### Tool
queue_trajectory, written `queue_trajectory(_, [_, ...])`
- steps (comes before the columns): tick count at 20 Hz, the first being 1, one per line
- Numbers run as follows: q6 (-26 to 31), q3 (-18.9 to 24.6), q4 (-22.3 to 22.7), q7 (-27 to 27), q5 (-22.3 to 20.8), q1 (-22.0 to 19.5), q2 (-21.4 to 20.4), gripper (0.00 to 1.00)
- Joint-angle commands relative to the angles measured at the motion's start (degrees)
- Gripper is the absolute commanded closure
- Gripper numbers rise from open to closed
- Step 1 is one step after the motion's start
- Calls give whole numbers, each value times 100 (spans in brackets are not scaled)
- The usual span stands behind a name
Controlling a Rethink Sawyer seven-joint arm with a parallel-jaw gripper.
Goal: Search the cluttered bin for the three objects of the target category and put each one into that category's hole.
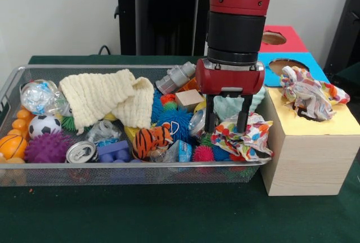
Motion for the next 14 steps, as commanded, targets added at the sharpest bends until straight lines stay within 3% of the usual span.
queue_trajectory(1, [487, 530, 337, 1059, 210, -133, 85, 0])
queue_trajectory(8, [753, 502, 491, 1124, 310, -34, -157, 0])
queue_trajectory(14, [864, 982, 623, 953, 378, -235, -100, 0])
